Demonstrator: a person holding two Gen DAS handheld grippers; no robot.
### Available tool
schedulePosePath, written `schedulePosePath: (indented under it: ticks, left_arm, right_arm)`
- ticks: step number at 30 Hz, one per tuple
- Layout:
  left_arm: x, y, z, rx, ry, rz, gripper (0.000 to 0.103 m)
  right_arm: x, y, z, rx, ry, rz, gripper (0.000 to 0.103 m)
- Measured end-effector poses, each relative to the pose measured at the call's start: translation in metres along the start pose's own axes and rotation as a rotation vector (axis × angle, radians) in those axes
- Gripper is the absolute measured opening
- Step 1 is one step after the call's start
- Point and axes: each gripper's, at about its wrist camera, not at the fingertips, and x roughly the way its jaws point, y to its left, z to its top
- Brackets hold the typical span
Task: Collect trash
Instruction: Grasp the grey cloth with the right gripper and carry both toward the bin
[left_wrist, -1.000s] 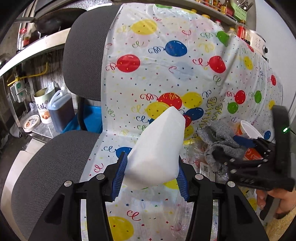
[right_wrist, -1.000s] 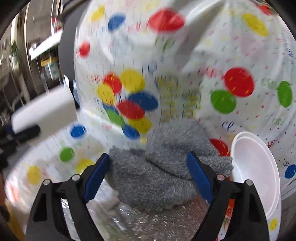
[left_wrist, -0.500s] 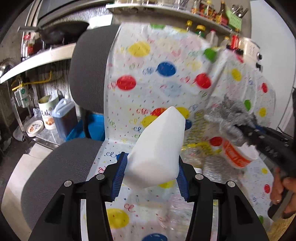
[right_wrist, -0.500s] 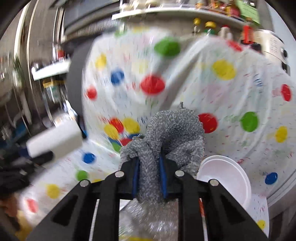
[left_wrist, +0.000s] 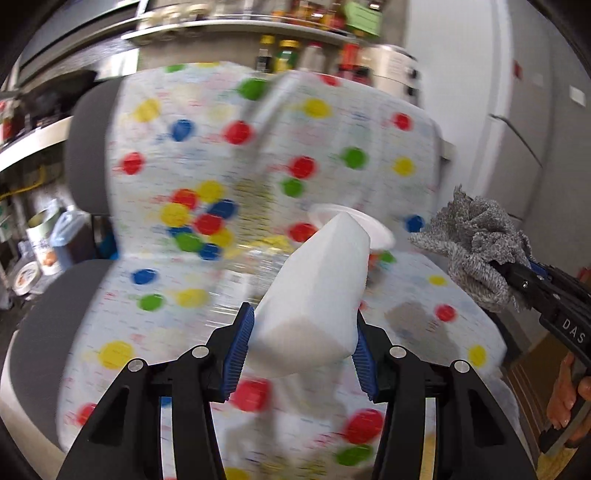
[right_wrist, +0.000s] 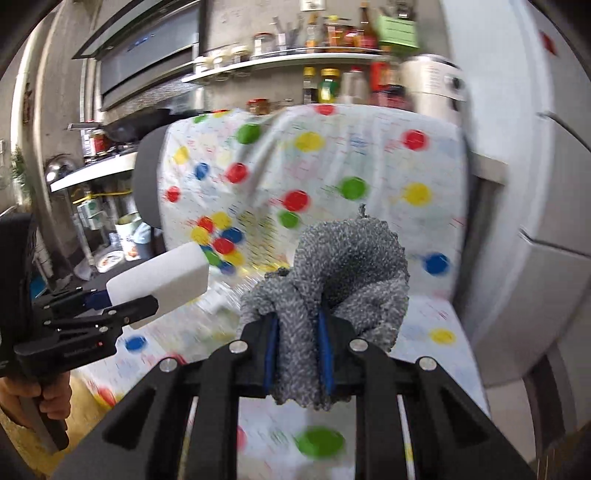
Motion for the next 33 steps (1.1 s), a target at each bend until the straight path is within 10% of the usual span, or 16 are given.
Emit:
schedulePosePath:
  ticks: [20,33]
  left_arm:
    - [0.040,-0.219,-0.089,0.219,0.134,-0.402,0.052]
    - [0.097,-0.340,-0.131,0.362,0.285,-0.599,0.067]
  right_arm:
    - [-0.136,-0.156,-0.171,0.294,0.109,-0.428,0.021]
    - [-0.124,-0.241,-0.256,0.549,0.232,-0.475,0.031]
